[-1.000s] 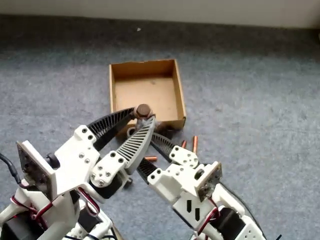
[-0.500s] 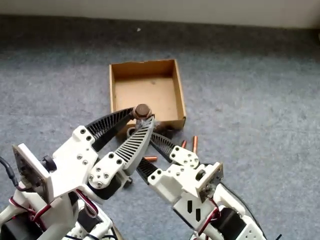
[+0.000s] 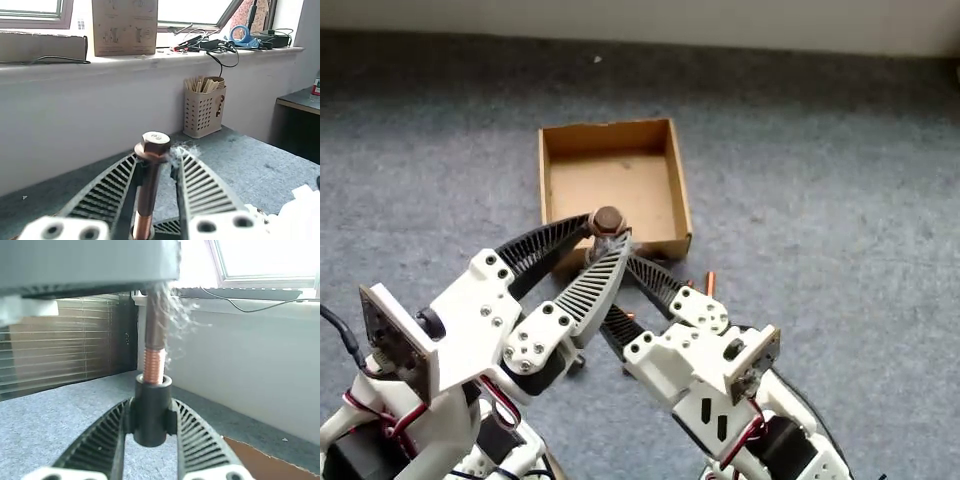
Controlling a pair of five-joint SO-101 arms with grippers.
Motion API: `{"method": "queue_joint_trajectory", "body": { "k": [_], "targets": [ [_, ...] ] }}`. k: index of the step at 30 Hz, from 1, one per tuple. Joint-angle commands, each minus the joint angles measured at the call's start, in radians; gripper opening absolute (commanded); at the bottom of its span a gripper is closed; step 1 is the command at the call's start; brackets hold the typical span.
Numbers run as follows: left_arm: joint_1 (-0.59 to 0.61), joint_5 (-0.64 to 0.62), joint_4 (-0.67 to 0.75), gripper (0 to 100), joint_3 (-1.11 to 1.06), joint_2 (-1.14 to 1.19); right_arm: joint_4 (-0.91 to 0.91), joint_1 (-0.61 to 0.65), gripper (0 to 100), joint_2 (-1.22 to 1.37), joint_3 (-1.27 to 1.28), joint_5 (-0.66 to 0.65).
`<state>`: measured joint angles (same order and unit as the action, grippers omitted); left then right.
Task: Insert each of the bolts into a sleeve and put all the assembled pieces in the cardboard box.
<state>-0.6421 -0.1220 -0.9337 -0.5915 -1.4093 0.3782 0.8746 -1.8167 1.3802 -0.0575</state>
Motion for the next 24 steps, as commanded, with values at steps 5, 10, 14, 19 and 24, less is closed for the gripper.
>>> {"method": "queue_joint_trajectory", "body": {
  "k": [5, 10, 14, 19, 24],
  "targets": [
    [-0.008, 0.015, 0.014, 1, -0.030, -0.005, -0.028, -0.016, 0.5, -0.016, -0.111, 0.008],
    [0.099, 0.014, 0.012, 15, -0.064, -0.005, -0.025, -0.016, 0.5, -0.016, -0.148, 0.003],
    [0.160, 0.014, -0.086, 24, -0.018, 0.004, -0.024, -0.018, 0.5, -0.016, -0.148, 0.003],
    [0.211, 0.071, -0.186, 24, 0.099, -0.005, 0.027, -0.018, 0.5, -0.010, -0.145, 0.008],
    [0.211, 0.095, -0.304, 24, 0.240, -0.001, 0.189, -0.071, 0.5, -0.010, -0.145, 0.009]
  ]
}}
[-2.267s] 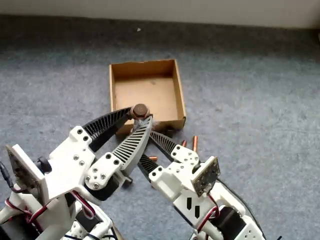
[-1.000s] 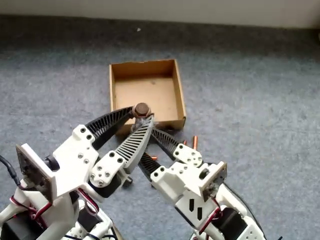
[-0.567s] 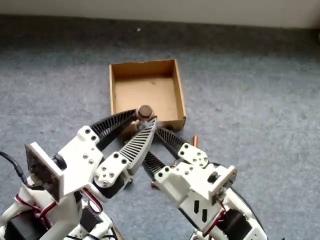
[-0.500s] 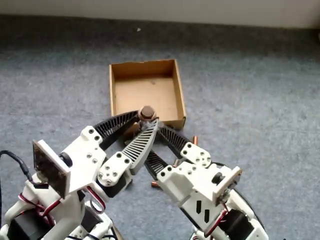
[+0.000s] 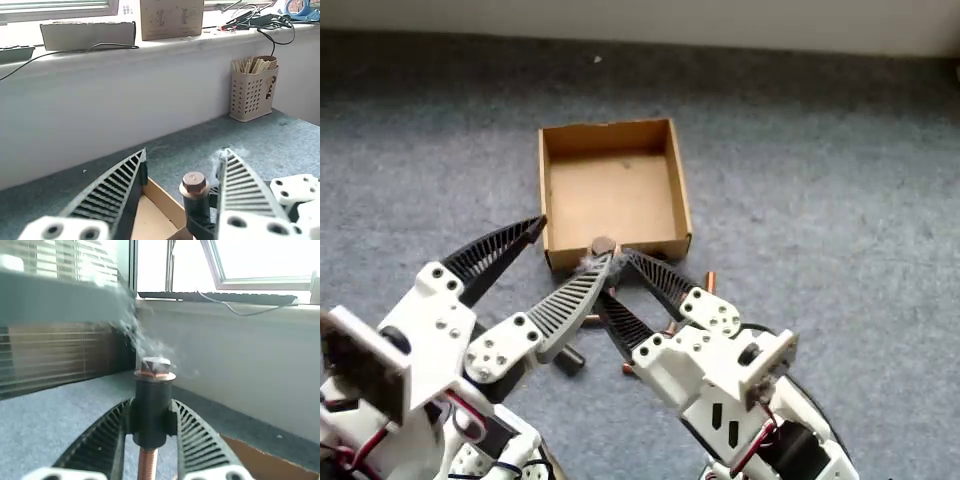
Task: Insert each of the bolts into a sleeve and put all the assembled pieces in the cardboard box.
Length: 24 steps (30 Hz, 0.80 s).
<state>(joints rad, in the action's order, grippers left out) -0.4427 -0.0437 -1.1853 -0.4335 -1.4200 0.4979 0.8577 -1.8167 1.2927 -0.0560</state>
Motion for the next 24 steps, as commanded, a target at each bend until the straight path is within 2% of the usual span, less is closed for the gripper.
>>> {"method": "queue_joint_trajectory", "body": {
  "k": [1, 4, 9, 15, 18, 22, 24],
  "targets": [
    [0.013, 0.023, -0.069, 24, 0.094, 0.005, 0.099, -0.077, 0.5, -0.010, -0.058, 0.008],
    [0.064, 0.069, -0.126, 24, 0.102, 0.005, 0.203, -0.165, 0.5, -0.010, -0.058, 0.008],
    [0.255, 0.158, -0.176, 24, 0.027, 0.005, 0.404, -0.306, 0.5, -0.010, -0.047, 0.008],
    [0.510, 0.193, -0.176, 23, -0.242, 0.005, 0.435, -0.412, 0.5, -0.010, 0.077, 0.008],
    [0.615, 0.190, -0.147, 17, -0.406, 0.005, 0.433, -0.432, 0.5, -0.008, 0.101, 0.008],
    [0.682, 0.193, -0.021, 2, -0.657, 0.005, 0.415, -0.433, 0.5, 0.068, 0.042, 0.008],
    [0.696, 0.193, 0.054, 1, -0.773, 0.005, 0.381, -0.433, 0.5, 0.171, -0.013, 0.008]
  ]
}}
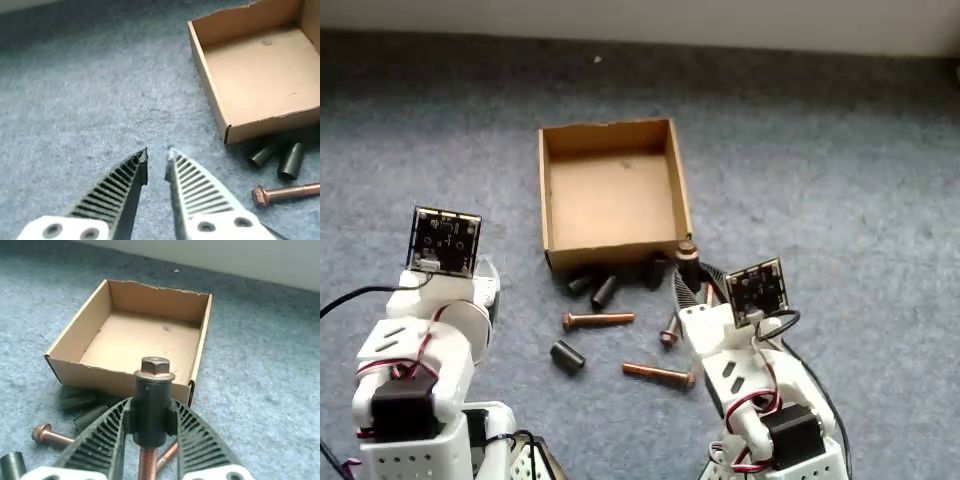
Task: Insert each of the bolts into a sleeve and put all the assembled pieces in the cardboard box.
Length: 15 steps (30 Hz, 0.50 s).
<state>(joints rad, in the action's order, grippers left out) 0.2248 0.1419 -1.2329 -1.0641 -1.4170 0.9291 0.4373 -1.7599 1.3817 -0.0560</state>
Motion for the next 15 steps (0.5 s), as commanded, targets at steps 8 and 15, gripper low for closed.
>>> {"method": "queue_joint_trajectory", "body": {
  "k": [8, 15],
  "targets": [
    [0.093, 0.006, 0.279, 2, -0.401, 0.002, -0.242, -0.008, 0.5, 0.667, -0.430, 0.008],
    [0.090, 0.008, 0.279, 2, -0.410, 0.002, -0.524, -0.008, 0.5, 1.070, -0.622, 0.008]
  ]
}}
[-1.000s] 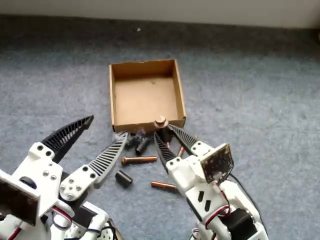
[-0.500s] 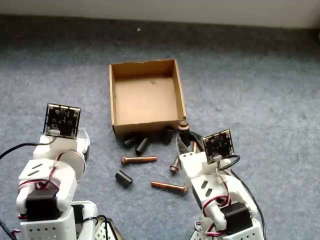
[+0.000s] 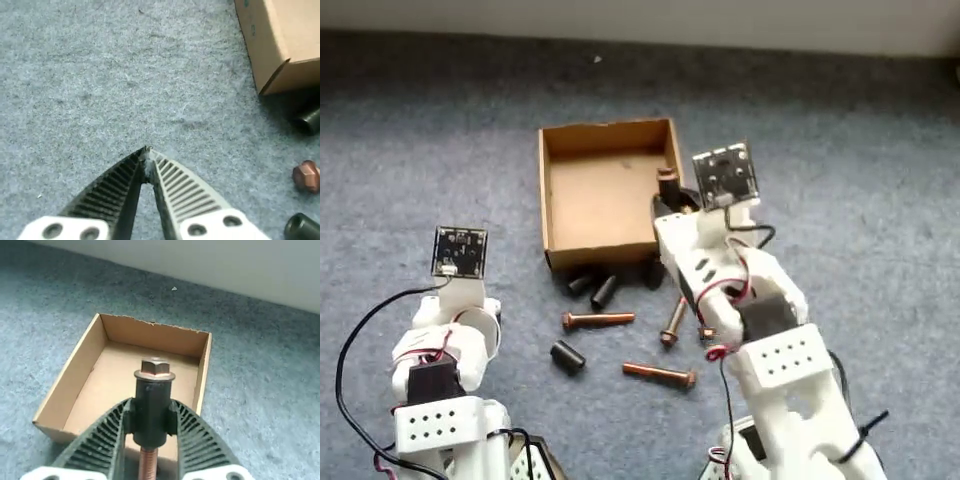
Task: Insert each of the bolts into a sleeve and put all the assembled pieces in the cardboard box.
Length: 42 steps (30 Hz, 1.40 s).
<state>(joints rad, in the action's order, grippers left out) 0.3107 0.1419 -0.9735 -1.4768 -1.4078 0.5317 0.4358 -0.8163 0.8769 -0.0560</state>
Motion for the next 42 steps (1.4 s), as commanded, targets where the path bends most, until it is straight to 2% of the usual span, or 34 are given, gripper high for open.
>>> {"method": "queue_joint_trajectory", "body": {
  "k": [1, 4, 9, 14, 16, 28, 36, 40, 42],
  "targets": [
    [0.004, 0.008, 0.020, 2, 0.002, -0.007, -0.159, -0.007, 0.5, 0.183, -0.140, 0.008],
    [0.005, 0.008, 0.020, 2, 0.002, -0.007, -0.225, -0.007, 0.6, 0.341, -0.206, 0.008],
    [0.007, 0.008, 0.020, 2, 0.002, -0.007, -0.229, -0.007, 1.7, 0.550, -0.311, 0.011],
    [0.007, 0.008, 0.020, 2, 0.002, -0.007, -0.206, -0.010, 16.3, 0.638, -0.357, 0.124],
    [0.007, 0.008, 0.020, 2, 0.002, -0.007, -0.157, -0.005, 19.5, 0.638, -0.360, 0.127],
    [0.005, 0.008, 0.020, 2, 0.002, -0.007, 0.315, -0.041, 19.5, 0.641, -0.552, 0.130],
    [0.012, 0.008, 0.020, 2, 0.004, -0.007, 0.740, 0.090, 19.5, 0.639, -0.645, 0.132],
    [0.013, 0.008, 0.020, 2, 0.004, -0.007, 0.826, 0.137, 19.5, 0.647, -0.645, 0.137],
    [0.013, 0.008, 0.020, 2, 0.004, -0.007, 0.832, 0.148, 19.5, 0.647, -0.619, 0.207]
  ]
}}
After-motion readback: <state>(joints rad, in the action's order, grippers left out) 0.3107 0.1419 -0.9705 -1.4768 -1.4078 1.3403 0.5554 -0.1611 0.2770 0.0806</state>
